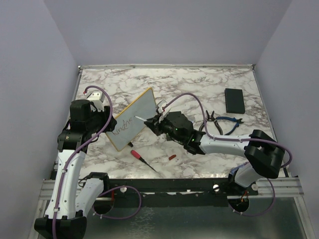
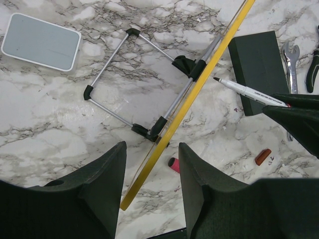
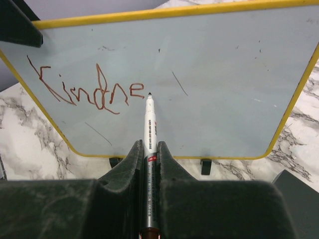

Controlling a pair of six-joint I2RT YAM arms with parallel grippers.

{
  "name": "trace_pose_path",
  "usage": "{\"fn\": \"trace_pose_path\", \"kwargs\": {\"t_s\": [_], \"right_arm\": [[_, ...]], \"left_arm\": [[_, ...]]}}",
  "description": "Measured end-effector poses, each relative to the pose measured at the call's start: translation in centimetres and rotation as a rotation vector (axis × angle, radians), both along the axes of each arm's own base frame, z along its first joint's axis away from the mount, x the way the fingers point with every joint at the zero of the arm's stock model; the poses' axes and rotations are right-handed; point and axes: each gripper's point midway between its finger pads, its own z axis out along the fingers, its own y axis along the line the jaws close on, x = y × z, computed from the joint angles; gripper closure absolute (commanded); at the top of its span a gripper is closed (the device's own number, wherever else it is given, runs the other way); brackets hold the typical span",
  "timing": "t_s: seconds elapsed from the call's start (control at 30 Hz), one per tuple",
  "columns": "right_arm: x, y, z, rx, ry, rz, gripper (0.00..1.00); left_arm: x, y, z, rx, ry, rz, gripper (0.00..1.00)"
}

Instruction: Write a sentence on the whiteboard

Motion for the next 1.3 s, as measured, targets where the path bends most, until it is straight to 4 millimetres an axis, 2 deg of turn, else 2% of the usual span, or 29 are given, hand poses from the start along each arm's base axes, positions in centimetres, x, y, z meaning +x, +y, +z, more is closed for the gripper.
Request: {"fn": "trace_pose_path", "kwargs": {"t_s": [0.27, 0.97, 1.3], "right_arm": [[0.9, 0.6, 1.0, 0.011, -0.019, -0.021, 0.99], [0.8, 1.5, -0.4, -0.031, -0.018, 0.015, 0.99], [1.3, 1.0, -1.0, -0.049, -0.002, -0.024, 0.99]], "left_arm": [[0.0, 0.0, 0.0, 0.000, 0.000, 0.000, 0.53], [-0.1, 0.0, 0.1, 0.000, -0.004, 0.000, 0.53], [-0.1, 0.0, 0.1, 0.000, -0.004, 0.000, 0.53]]}}
